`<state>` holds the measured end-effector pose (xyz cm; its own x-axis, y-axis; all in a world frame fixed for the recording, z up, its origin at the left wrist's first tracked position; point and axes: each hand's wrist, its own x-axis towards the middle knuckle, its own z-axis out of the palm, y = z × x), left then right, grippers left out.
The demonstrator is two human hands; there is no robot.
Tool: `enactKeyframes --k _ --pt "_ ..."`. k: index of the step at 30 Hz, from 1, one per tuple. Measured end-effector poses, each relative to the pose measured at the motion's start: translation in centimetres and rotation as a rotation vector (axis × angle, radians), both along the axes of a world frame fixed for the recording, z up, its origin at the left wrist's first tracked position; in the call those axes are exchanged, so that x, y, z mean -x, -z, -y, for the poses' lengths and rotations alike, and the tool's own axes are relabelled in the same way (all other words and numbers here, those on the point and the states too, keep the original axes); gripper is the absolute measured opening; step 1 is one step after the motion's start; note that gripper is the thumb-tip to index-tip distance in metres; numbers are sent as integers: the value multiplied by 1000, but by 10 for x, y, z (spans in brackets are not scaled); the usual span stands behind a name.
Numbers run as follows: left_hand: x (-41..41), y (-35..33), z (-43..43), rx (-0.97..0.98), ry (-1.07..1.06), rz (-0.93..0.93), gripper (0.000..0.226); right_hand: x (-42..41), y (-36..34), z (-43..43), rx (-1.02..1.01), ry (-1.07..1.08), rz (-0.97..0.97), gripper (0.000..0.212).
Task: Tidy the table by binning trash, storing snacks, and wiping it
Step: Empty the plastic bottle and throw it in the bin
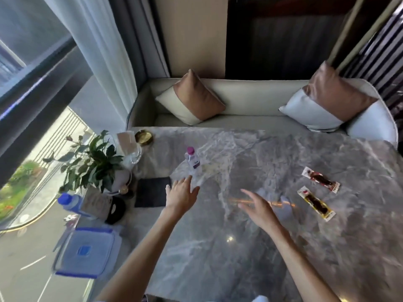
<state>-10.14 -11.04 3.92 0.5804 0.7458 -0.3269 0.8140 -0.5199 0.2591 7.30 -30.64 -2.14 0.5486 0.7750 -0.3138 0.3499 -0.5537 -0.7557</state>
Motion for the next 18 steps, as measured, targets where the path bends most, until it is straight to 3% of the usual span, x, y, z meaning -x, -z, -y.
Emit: enactKeyframes --k 7,14,18 --pt "-23 3 -102 -6 1 135 62 14 10 -125 11 0 -109 65" --pt "-54 30 -157 158 63 141 71 21 38 -214 36 40 -119 70" --pt "-68 47 -171 213 199 247 60 21 60 -238 76 88 -187 77"
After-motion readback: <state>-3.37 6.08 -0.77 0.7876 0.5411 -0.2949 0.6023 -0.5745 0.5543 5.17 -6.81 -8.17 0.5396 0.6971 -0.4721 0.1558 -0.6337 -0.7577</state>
